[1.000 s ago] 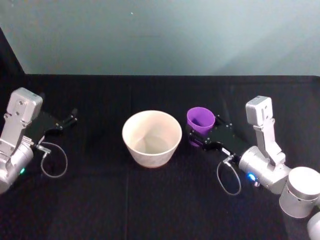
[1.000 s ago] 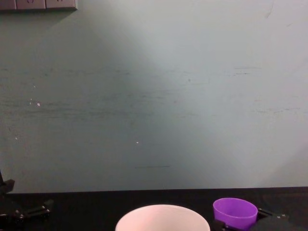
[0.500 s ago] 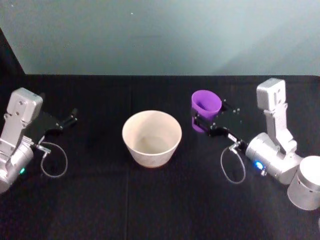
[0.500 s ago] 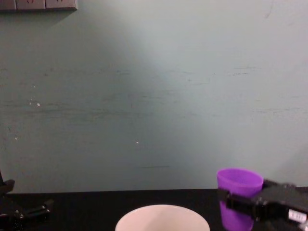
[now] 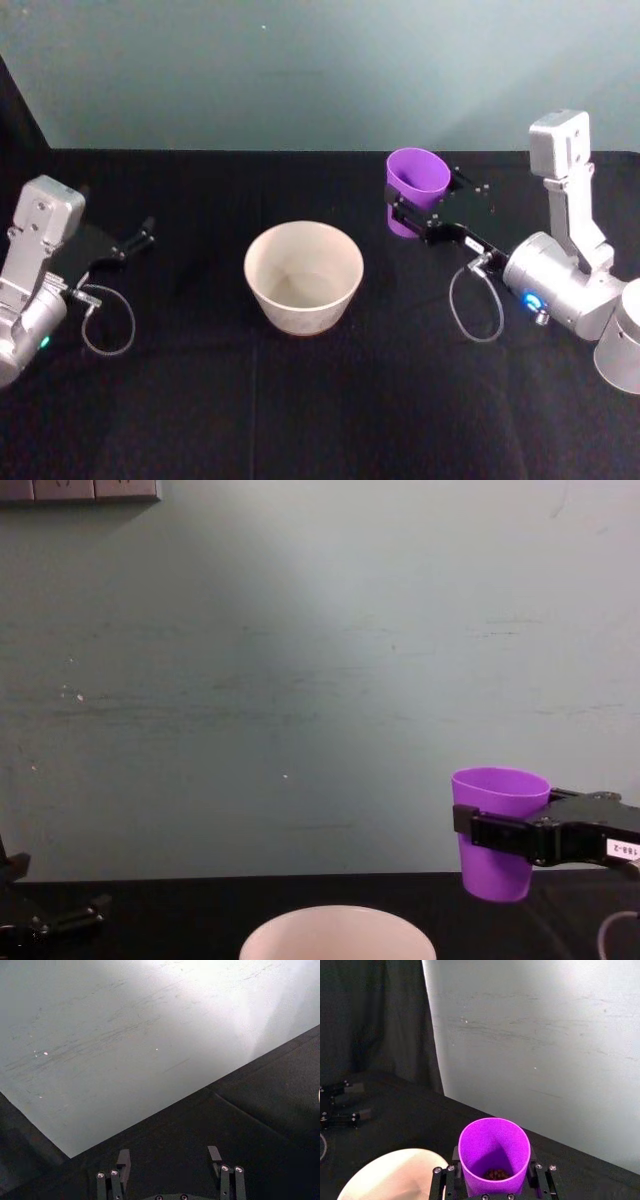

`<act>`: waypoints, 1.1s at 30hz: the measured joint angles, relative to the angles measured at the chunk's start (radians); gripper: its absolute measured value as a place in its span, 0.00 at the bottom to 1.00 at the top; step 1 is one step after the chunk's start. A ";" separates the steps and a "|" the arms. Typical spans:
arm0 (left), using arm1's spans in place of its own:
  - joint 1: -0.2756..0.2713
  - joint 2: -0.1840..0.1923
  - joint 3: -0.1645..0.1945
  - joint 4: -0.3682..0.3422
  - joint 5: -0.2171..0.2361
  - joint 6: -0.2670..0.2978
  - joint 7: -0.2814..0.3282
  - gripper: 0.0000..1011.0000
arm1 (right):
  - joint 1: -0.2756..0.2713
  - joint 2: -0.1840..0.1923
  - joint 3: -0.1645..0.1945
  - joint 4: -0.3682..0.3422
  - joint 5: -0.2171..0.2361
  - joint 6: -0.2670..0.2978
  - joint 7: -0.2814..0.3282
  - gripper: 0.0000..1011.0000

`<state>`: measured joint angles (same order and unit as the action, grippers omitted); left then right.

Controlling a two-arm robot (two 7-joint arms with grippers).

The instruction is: Pick up the cup and pour the mung beans from the cup into the bowl.

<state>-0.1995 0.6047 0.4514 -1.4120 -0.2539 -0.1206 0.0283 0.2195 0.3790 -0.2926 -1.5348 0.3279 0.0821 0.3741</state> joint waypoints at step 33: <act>0.000 0.000 0.000 0.000 0.000 0.000 0.000 0.99 | 0.001 0.000 0.000 0.001 0.000 -0.001 -0.001 0.71</act>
<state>-0.1996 0.6047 0.4513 -1.4120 -0.2539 -0.1205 0.0283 0.2201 0.3792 -0.2930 -1.5341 0.3278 0.0812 0.3735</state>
